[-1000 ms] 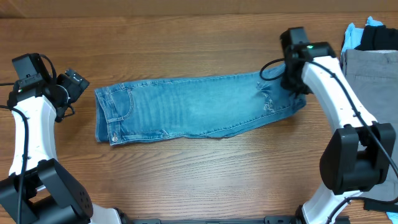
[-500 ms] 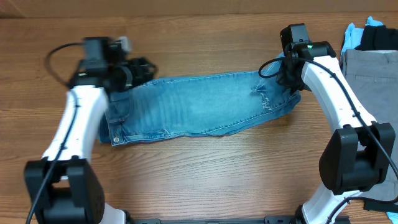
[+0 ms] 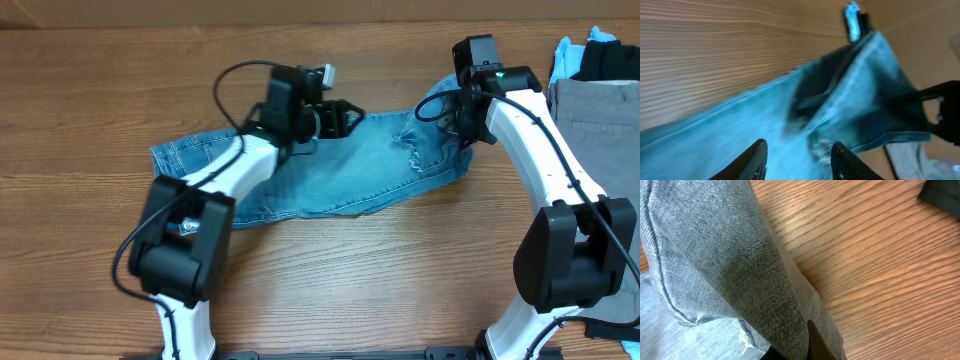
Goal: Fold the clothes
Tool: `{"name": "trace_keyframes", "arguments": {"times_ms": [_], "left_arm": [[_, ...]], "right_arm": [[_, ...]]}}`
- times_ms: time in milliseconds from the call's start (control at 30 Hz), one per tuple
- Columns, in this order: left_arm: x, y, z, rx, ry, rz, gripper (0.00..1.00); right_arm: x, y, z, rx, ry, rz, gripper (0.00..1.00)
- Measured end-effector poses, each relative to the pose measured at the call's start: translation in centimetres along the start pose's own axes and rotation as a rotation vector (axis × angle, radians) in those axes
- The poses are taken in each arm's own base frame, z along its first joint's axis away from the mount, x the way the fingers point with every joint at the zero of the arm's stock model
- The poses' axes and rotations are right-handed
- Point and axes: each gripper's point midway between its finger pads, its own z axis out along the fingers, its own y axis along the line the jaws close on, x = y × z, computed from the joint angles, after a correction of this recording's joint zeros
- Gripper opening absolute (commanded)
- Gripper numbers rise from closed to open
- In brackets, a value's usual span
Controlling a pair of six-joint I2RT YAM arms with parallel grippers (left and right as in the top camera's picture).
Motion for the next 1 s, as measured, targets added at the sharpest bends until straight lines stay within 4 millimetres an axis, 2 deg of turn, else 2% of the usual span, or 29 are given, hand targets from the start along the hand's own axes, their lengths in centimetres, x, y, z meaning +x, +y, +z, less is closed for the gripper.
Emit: {"name": "trace_keyframes", "arguments": {"times_ms": [200, 267, 400, 600, 867, 1000], "left_arm": [[2.2, -2.1, 3.9, 0.091, -0.001, 0.017, 0.25], [3.1, -2.3, 5.1, 0.110, -0.001, 0.012, 0.25], [5.2, -2.5, 7.9, 0.155, -0.014, -0.008, 0.23], [9.3, -1.5, 11.1, 0.160, 0.052, -0.083, 0.18], [7.6, -2.6, 13.7, 0.192, 0.030, -0.077, 0.19], [7.0, -2.4, 14.4, 0.172, 0.036, -0.088, 0.30]], "right_arm": [[0.1, 0.5, 0.0, -0.030, 0.010, 0.002, 0.04], [0.2, 0.6, 0.0, -0.032, 0.012, 0.001, 0.04], [0.3, 0.5, 0.0, -0.031, 0.016, 0.001, 0.04], [0.3, 0.6, 0.0, -0.034, 0.017, 0.000, 0.04], [0.1, 0.9, 0.0, -0.053, 0.014, 0.003, 0.04], [0.3, 1.3, -0.1, -0.076, 0.023, 0.004, 0.04]]}}
